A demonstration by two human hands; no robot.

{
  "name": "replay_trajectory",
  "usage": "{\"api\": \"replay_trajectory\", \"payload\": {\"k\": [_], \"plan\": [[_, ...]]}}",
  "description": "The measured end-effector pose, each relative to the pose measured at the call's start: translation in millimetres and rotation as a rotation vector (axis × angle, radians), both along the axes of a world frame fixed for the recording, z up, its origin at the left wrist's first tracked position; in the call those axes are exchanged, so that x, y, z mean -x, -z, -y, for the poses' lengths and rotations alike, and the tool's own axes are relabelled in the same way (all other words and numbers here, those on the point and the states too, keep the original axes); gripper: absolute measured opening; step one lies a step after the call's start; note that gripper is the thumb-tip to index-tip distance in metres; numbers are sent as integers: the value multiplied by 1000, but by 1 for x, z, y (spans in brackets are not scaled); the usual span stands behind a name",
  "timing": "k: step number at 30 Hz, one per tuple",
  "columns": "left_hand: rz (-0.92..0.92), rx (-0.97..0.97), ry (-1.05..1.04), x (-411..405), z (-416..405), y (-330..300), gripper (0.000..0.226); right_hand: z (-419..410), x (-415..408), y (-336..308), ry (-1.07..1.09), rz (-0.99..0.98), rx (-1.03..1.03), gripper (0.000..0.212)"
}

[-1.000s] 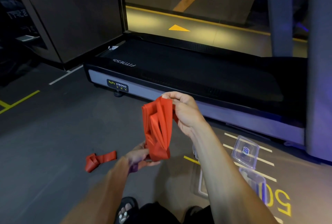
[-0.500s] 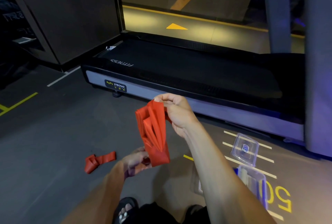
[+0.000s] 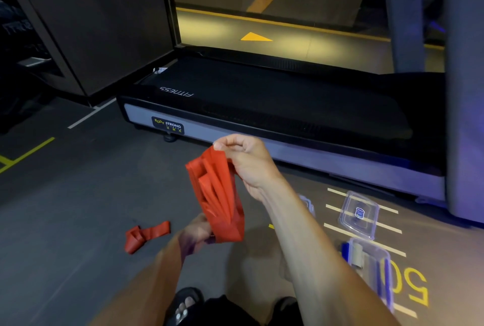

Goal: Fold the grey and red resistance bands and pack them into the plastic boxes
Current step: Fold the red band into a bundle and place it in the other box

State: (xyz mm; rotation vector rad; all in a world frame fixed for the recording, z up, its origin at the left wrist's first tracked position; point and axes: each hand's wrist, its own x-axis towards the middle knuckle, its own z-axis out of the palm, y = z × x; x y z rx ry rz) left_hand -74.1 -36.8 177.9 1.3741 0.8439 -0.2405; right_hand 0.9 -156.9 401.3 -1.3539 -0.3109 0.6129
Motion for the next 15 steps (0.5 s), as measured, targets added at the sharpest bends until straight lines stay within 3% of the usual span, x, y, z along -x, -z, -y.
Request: {"api": "replay_trajectory", "payload": {"k": [3,5,9,15], "plan": [[35,48,19,-2,16,-21,44,0,0,2,4,6,2,16],[15,50,19,0,12,-17,53,0,-1,2,13,4,12,15],[-86,-87,-46,-3,-14,15,16,1,-3,1,25,3,-5,14],[-141,-101,-23,-2,-14,10,27,13,-14,3,97,17,8,17]]}}
